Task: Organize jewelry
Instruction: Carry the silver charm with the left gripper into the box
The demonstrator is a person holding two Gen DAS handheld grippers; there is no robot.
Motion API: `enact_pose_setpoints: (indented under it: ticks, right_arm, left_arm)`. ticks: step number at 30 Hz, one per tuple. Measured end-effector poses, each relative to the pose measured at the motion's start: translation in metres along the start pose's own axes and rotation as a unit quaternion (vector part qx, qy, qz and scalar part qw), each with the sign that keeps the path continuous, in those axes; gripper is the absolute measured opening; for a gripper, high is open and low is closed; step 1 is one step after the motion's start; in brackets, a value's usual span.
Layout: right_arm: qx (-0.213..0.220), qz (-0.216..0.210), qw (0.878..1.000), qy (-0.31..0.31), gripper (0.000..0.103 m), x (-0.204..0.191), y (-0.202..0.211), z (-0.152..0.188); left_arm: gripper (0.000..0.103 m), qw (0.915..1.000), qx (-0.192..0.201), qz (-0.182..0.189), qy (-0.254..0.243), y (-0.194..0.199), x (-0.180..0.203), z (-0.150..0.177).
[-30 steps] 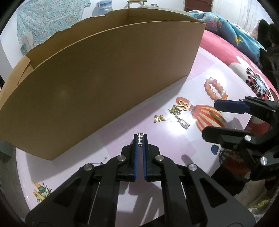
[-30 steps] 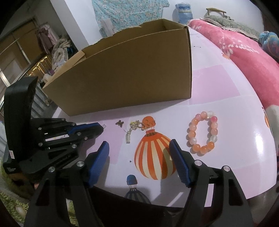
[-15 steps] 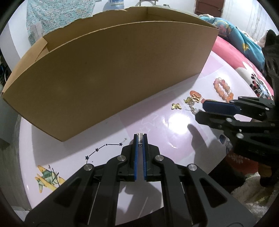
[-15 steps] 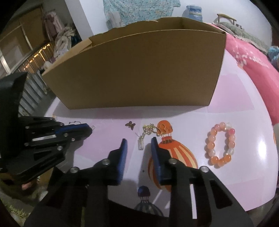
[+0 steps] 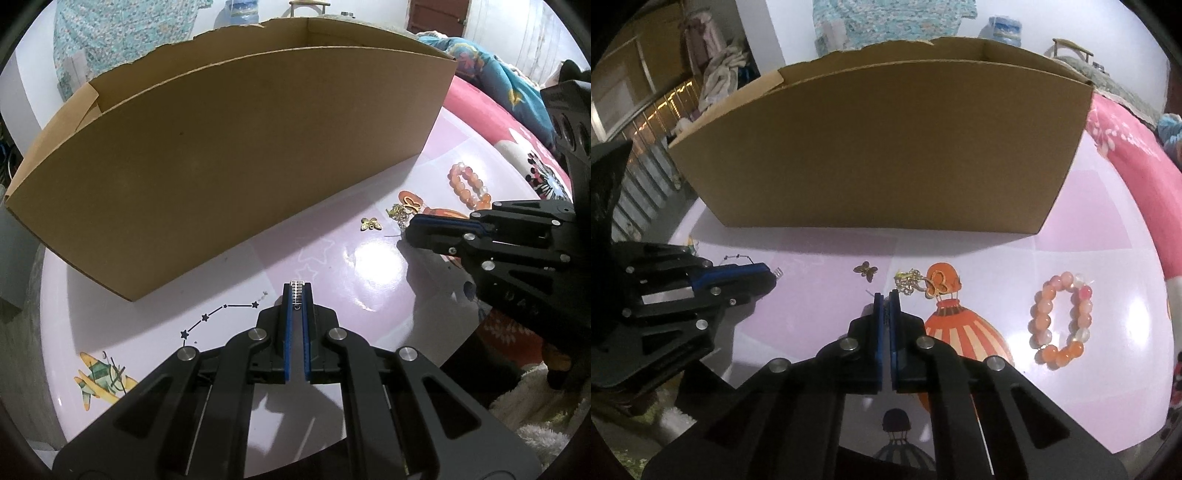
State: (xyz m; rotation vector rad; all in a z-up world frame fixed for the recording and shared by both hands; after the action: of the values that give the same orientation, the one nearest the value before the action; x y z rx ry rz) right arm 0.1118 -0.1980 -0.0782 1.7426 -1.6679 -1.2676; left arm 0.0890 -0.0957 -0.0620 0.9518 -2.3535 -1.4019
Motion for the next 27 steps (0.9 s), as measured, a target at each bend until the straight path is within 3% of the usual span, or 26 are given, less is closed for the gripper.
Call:
enact_pose_setpoints:
  ticks: [14, 22, 27]
  right_arm:
    - [0.059, -0.032, 0.998, 0.007, 0.003, -0.011, 0.051, -0.015]
    - [0.136, -0.093, 0.986, 0.031, 0.003, -0.034, 0.101, -0.067]
    - [0.146, -0.13, 0.98, 0.029, 0.003, -0.037, 0.1, -0.107]
  left_arm:
    - [0.004, 0.9983, 0.05, -0.013, -0.026, 0.045, -0.001, -0.015]
    - [0.004, 0.9895, 0.137, -0.016, -0.042, 0.104, -0.013, -0.061]
    - [0.004, 0.9869, 0.157, -0.029, -0.018, 0.102, -0.038, -0.099]
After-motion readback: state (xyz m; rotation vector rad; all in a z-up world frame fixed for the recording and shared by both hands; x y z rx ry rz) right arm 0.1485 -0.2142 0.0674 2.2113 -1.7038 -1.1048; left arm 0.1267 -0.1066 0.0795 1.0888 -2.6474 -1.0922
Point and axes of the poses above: each gripper's, at about its wrist camera, not at the fingertips, and y roughly against the way its jaws point, x to its right, z to its underside, the point moved 5 cm from there along -y, roughly the way its jaws point, and after that the axes turned 14 degrees about -y, right-handed, at the moved point
